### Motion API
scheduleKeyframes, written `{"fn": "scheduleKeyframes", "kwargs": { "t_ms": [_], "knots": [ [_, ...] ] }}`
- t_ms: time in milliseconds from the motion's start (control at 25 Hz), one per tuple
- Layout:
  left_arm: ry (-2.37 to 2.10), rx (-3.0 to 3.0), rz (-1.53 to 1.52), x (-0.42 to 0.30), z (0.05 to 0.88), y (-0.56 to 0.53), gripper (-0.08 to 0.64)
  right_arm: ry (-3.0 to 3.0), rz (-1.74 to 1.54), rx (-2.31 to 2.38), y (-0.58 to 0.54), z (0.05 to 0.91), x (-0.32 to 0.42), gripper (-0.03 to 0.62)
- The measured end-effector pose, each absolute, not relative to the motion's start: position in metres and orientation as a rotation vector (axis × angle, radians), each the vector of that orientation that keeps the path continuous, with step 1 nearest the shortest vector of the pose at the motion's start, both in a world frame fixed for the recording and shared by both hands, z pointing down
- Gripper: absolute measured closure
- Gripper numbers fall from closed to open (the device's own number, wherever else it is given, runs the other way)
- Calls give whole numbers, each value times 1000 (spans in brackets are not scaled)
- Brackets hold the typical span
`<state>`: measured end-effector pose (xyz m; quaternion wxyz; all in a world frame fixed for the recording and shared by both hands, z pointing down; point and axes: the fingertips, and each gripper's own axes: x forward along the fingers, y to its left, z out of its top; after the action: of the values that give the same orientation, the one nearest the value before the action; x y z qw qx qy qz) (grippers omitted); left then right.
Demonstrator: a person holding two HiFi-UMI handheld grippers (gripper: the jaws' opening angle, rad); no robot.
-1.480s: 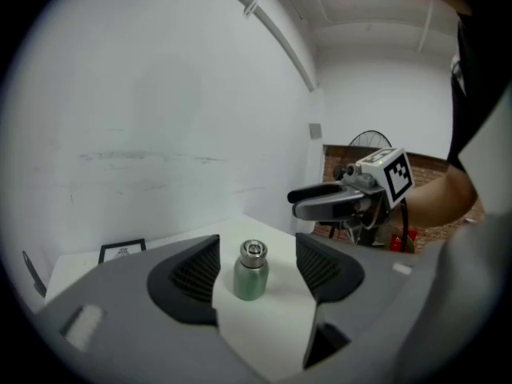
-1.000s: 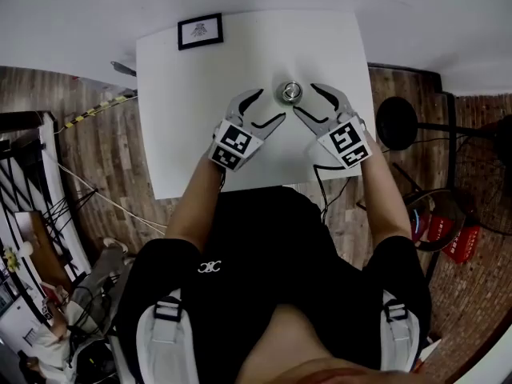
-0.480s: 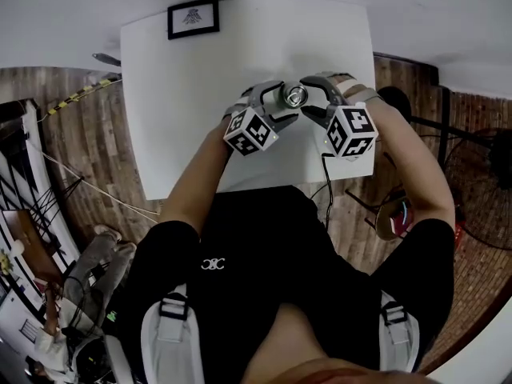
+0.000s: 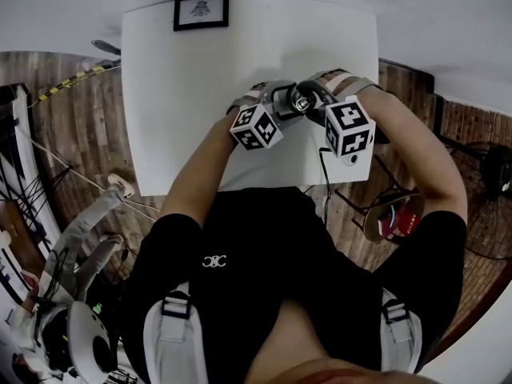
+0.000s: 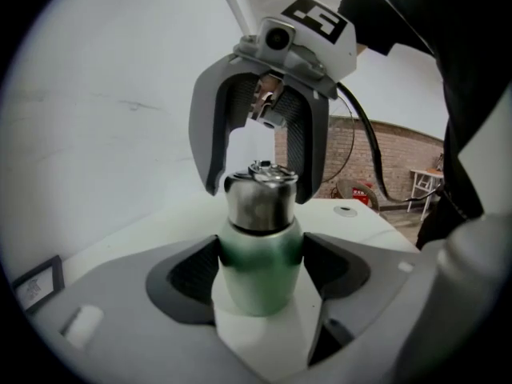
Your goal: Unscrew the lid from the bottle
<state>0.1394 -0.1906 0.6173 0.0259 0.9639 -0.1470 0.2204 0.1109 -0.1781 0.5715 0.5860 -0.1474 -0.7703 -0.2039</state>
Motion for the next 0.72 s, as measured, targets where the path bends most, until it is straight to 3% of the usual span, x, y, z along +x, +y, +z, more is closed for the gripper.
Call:
{"fn": "scheduleKeyframes", "kwargs": {
  "t_ms": [440, 720],
  "knots": [
    [-412, 3000, 674, 139, 619, -191, 175, -1788, -492, -372, -175, 574, 106, 344],
    [-380, 3017, 666, 138, 620, -192, 175, -1621, -862, -666, -177, 580, 114, 344]
  ]
}}
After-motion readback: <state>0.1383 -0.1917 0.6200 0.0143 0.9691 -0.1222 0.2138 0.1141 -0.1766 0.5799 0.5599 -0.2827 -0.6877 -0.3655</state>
